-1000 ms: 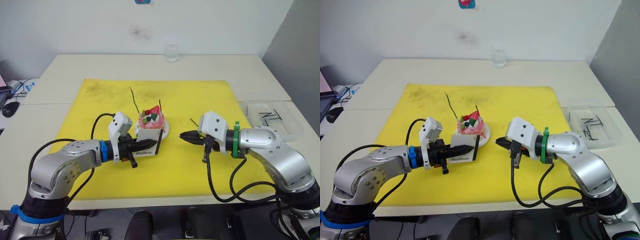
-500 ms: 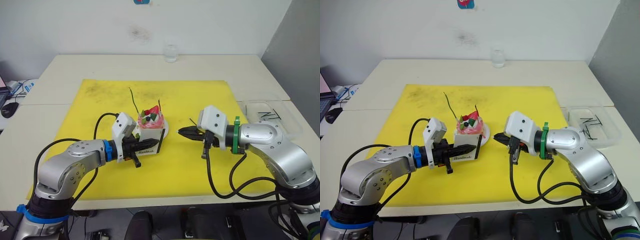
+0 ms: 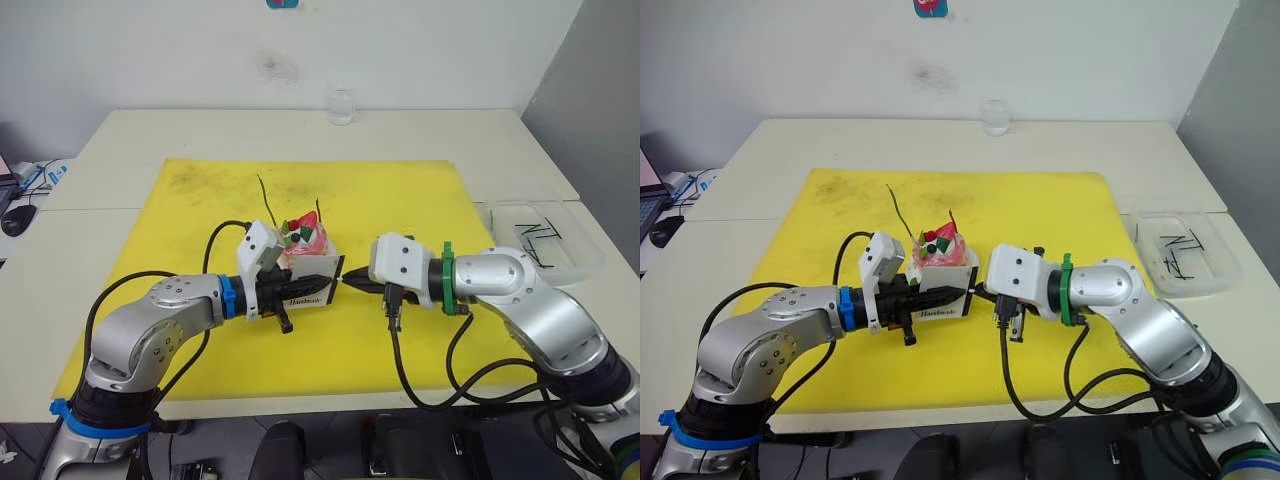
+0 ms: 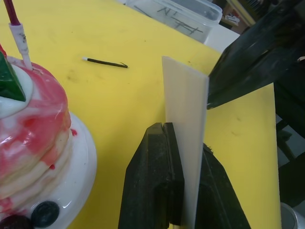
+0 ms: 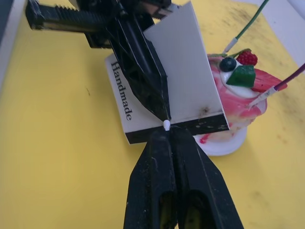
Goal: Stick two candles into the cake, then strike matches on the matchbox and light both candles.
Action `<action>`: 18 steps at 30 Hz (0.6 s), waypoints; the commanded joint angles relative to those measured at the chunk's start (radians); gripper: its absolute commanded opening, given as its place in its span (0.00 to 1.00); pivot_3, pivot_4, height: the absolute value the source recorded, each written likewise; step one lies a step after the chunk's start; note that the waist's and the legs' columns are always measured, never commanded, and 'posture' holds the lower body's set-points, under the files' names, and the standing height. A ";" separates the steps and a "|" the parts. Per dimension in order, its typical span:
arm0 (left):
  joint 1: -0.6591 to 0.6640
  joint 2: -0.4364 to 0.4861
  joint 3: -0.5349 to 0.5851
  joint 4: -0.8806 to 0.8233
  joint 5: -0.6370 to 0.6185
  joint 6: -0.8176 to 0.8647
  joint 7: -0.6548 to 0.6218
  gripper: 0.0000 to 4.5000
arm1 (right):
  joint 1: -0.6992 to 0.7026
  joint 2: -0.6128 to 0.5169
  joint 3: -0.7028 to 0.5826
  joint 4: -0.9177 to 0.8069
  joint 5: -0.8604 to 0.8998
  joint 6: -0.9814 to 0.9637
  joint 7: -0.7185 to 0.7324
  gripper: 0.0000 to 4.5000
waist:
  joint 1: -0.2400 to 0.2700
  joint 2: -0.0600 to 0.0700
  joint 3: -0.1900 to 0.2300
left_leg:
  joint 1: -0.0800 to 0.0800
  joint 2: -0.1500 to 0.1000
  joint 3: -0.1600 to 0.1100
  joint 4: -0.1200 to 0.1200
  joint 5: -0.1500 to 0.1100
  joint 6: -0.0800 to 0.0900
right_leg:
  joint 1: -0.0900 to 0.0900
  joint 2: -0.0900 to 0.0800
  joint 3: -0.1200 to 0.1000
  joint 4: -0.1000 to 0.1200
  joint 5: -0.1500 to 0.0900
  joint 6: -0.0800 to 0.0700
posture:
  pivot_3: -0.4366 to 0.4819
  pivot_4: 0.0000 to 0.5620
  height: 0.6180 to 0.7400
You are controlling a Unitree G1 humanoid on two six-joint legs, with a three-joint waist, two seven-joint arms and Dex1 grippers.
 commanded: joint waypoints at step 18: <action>-0.046 -0.026 -0.006 -0.033 -0.015 -0.005 -0.023 0.00 | -0.010 0.040 0.066 0.093 -0.117 -0.143 0.055 0.01 | 0.000 0.000 0.000 | 0.000 0.000 0.000 0.000 0.000 0.000 | 0.000 0.000 0.000 0.000 0.000 0.000 | 0.48 0.27 1.00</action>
